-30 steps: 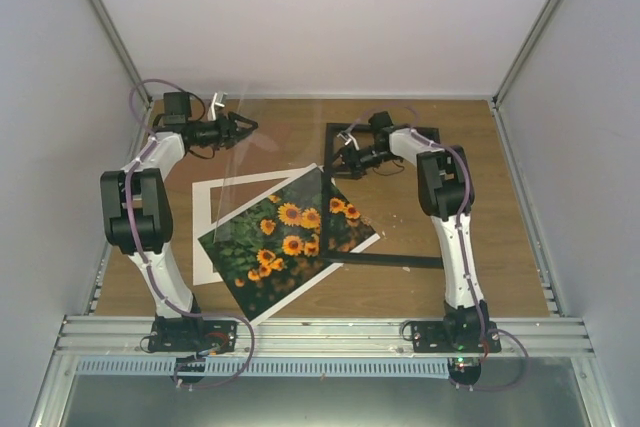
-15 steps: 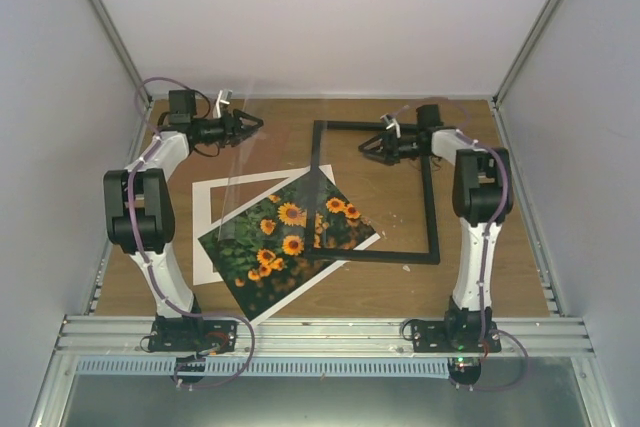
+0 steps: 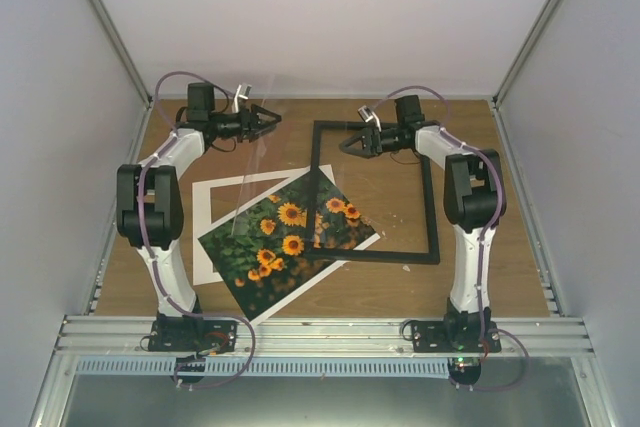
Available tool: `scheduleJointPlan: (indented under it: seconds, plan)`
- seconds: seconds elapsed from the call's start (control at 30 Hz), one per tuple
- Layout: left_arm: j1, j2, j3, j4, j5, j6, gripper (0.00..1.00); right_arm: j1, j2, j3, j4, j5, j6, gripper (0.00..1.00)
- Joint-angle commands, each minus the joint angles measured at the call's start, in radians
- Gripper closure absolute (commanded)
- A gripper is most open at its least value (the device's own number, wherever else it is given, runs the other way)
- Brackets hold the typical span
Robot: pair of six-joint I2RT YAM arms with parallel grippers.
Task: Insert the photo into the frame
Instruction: Pick up the photo frame item at the center of the board.
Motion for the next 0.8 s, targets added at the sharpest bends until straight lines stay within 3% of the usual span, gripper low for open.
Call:
scheduleJointPlan:
  seconds: [0.0,0.03,0.13,0.2,0.27,0.43,0.6,0.77]
  plan:
    - [-0.03,0.02,0.016,0.104,0.034,-0.053,0.42,0.02,0.054,0.073,-0.014,-0.057,0.009,0.24]
    - [-0.033,0.021,0.014,0.113,0.034,-0.059,0.41,0.027,0.057,0.087,-0.018,-0.062,0.009,0.32]
    - [-0.045,0.025,0.017,0.114,0.016,-0.061,0.38,0.034,0.042,0.102,-0.048,-0.06,-0.014,0.76]
    - [-0.051,0.028,0.017,0.138,-0.011,-0.05,0.37,0.028,0.021,0.103,-0.105,-0.042,-0.054,0.96]
    - [-0.06,0.026,0.023,0.126,-0.057,-0.009,0.32,0.012,-0.022,0.085,-0.156,-0.003,-0.099,1.0]
    - [-0.084,0.009,0.019,0.058,-0.206,0.103,0.01,-0.044,-0.176,-0.023,-0.241,0.049,-0.178,0.99]
    - [-0.099,0.023,0.026,-0.05,-0.384,0.229,0.01,-0.115,-0.217,-0.117,-0.288,0.207,-0.178,0.99]
    - [-0.105,0.048,0.031,-0.112,-0.496,0.323,0.01,-0.12,-0.163,-0.092,-0.303,0.379,-0.149,0.99]
